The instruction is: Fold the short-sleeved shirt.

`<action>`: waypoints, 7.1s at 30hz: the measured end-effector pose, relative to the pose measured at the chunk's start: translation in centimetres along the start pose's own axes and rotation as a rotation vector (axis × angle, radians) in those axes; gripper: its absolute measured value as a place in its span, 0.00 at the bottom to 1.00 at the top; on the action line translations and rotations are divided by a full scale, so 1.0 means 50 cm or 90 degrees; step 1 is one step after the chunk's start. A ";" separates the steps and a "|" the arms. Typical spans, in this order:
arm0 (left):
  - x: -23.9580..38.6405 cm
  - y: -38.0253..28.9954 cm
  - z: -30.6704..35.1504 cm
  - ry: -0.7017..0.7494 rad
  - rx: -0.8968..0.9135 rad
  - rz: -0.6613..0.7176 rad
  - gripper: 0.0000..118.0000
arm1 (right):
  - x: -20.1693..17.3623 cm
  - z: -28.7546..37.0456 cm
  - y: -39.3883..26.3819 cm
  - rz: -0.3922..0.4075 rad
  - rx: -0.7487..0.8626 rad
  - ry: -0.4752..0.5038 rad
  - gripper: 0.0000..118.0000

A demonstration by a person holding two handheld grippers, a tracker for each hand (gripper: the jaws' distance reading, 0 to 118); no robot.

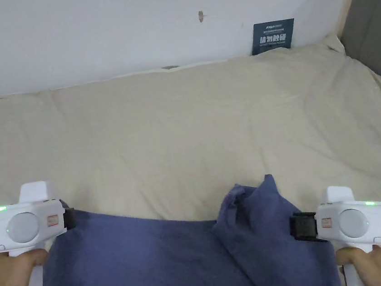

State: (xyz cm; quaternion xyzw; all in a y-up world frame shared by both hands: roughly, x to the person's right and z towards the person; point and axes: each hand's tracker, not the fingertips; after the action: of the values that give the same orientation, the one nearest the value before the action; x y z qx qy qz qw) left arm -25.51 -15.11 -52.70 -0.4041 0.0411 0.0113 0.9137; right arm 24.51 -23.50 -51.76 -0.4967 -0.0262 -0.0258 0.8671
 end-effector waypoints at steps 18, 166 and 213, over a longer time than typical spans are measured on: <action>-0.070 -0.040 0.218 0.015 0.104 0.067 0.03 | -0.037 0.235 0.035 0.163 0.232 -0.016 0.04; -0.134 -0.656 0.386 0.102 -0.049 0.105 0.05 | 0.004 0.489 -0.411 0.078 0.312 0.038 0.53; -0.188 -0.346 0.137 0.114 -0.013 0.147 0.05 | -0.036 0.129 -0.171 0.007 0.070 0.052 0.05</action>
State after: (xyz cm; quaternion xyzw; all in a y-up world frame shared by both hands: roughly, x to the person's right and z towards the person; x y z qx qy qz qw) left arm -33.47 -21.56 -34.56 -0.4054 0.1685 0.0805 0.8948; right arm 21.97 -22.21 -41.26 -0.4471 0.0105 -0.0402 0.8935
